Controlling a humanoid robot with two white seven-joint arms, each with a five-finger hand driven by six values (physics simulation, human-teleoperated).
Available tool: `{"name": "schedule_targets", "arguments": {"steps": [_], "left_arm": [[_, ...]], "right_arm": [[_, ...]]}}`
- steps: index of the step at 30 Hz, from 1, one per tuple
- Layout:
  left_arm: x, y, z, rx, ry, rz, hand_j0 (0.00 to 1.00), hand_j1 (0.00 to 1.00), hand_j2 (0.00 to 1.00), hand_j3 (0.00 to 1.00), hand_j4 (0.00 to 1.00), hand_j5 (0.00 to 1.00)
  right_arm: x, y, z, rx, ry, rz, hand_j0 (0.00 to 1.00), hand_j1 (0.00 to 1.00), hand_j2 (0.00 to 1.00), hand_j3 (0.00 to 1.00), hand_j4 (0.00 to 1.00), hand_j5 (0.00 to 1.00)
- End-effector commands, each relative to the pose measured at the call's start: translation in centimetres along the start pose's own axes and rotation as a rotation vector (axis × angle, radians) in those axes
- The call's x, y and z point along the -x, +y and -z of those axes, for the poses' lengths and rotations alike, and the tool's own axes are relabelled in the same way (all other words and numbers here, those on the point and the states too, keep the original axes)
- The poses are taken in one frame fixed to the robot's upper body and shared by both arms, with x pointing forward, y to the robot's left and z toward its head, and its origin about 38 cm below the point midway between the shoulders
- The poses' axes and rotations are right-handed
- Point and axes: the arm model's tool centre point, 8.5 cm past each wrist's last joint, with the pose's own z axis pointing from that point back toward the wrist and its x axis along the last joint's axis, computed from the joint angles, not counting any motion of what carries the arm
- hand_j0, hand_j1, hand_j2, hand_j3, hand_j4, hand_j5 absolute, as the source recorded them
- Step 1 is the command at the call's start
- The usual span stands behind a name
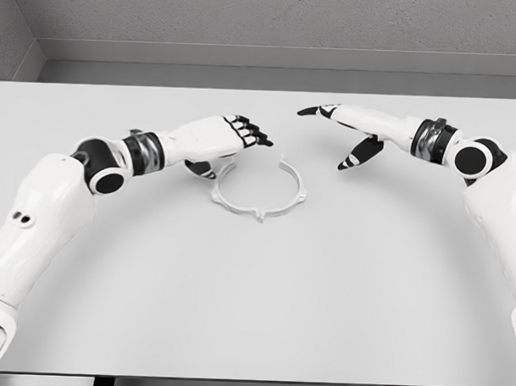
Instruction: Assemble PVC drainage pipe clamps
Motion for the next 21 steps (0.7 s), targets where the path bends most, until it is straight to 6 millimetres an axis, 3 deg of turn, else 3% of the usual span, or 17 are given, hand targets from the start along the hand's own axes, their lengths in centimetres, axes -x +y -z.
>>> {"name": "schedule_targets", "arguments": {"steps": [1,17,19,21], "left_arm": [[-0.7,0.0,0.7,-0.005,-0.018,-0.008,1.0,1.0,1.0,1.0,1.0,1.0],[-2.1,1.2,2.3,-0.02,-0.059,0.01,1.0,1.0,1.0,1.0,1.0,1.0],[-0.3,2.0,1.0,-0.019,-0.02,0.027,1.0,1.0,1.0,1.0,1.0,1.0],[3.5,2.6,-2.0,-0.013,0.073,0.025,1.0,1.0,1.0,1.0,1.0,1.0]], "right_arm": [[0.0,-0.2,0.0,0.007,-0.002,0.005,1.0,1.0,1.0,1.0,1.0,1.0],[-0.1,-0.1,0.1,0.003,-0.004,0.005,1.0,1.0,1.0,1.0,1.0,1.0],[-0.1,-0.1,0.1,0.002,-0.003,0.004,1.0,1.0,1.0,1.0,1.0,1.0],[-0.1,0.1,0.2,-0.019,0.0,-0.002,1.0,1.0,1.0,1.0,1.0,1.0]]}}
